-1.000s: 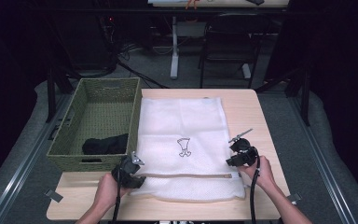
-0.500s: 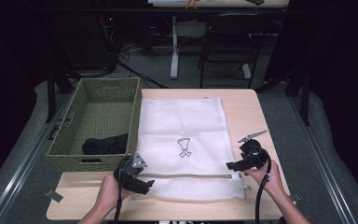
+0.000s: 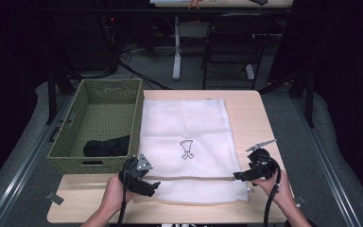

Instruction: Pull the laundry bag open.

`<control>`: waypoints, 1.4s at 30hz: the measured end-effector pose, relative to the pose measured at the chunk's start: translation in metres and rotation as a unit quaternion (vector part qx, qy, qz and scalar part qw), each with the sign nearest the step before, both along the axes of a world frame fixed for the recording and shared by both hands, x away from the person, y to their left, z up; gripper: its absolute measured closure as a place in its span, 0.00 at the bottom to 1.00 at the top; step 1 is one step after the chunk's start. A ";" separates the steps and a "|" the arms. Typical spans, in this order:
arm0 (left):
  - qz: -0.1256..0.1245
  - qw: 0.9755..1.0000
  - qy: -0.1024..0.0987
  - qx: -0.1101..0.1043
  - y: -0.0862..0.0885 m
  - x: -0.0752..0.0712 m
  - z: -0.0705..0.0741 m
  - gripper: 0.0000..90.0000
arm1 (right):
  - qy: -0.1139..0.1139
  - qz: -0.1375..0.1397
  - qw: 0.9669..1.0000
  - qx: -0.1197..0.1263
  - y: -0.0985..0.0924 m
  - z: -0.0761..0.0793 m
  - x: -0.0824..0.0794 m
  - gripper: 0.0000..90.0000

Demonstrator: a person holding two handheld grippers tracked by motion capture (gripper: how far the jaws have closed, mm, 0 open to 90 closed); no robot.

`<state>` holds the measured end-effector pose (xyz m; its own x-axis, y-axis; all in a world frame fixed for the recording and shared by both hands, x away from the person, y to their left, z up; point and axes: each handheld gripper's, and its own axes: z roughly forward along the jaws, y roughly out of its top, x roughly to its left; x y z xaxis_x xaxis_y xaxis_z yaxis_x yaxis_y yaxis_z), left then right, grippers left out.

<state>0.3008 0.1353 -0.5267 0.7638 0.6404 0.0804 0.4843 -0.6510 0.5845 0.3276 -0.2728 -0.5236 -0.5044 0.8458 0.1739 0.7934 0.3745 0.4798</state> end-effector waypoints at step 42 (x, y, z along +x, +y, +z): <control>-0.022 1.000 -0.005 0.000 -0.021 0.000 -0.006 0.17 | 0.030 -0.009 0.999 -0.034 0.011 -0.029 0.003 0.67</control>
